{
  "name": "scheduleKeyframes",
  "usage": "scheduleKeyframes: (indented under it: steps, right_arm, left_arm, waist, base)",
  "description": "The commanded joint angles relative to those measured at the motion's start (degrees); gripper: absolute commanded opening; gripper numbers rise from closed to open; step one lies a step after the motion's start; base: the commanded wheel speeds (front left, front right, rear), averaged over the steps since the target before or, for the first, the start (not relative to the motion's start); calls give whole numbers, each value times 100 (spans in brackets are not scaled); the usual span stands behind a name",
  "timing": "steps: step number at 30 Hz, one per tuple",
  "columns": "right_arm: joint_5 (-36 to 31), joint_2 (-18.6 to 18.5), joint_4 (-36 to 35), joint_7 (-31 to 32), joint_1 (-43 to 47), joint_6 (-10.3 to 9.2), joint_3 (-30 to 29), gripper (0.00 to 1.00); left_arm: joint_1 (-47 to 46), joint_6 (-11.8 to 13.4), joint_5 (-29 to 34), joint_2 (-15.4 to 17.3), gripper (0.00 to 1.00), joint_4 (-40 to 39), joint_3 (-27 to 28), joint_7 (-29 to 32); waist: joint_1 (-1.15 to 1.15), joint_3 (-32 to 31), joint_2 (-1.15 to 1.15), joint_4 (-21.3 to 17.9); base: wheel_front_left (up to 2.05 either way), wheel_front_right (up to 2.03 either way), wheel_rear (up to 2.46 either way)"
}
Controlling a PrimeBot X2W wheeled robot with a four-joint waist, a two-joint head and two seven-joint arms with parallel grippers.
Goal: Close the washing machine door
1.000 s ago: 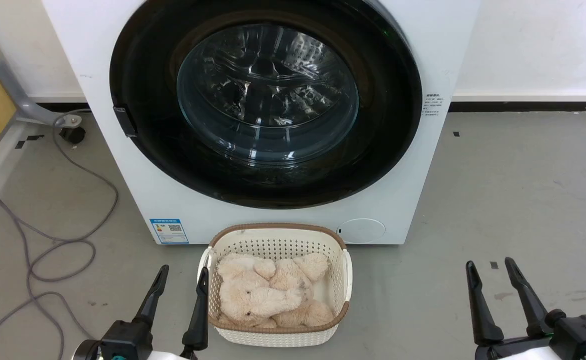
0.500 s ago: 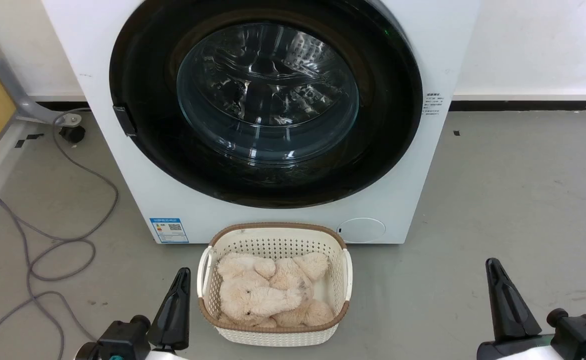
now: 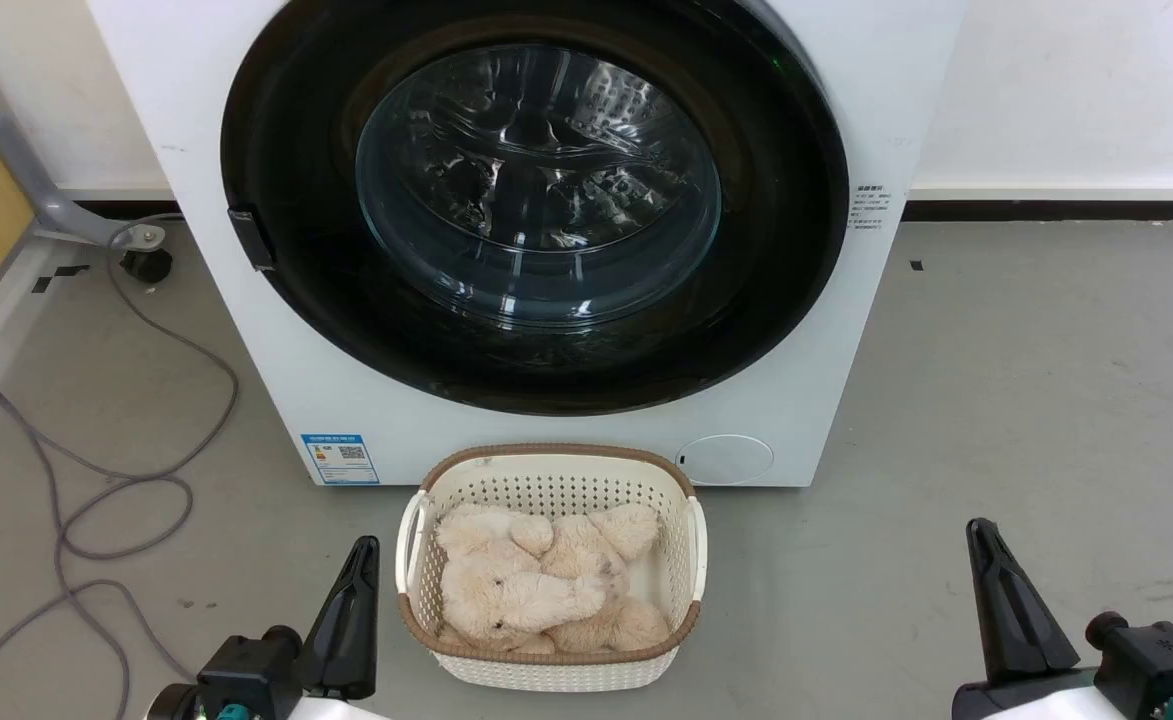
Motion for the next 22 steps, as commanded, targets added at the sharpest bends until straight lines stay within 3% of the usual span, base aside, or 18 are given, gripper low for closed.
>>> scheduleKeyframes:
  steps: [1, 22]
  right_arm:
    - [-48, 11, -14, 27, -68, -1, 1, 0]
    - [-208, 23, -29, 274, -159, -1, 3, 0]
  left_arm:
    - [-65, 33, 73, 0, 0, -32, 19, 28]
    - [-143, 128, 228, 0, 0, -96, 71, 273]
  waist:
    - [0, 1, 0, 1]
    - [0, 17, 0, 22]
  base:
    - [0, 0, 0]
    - [0, 0, 0]
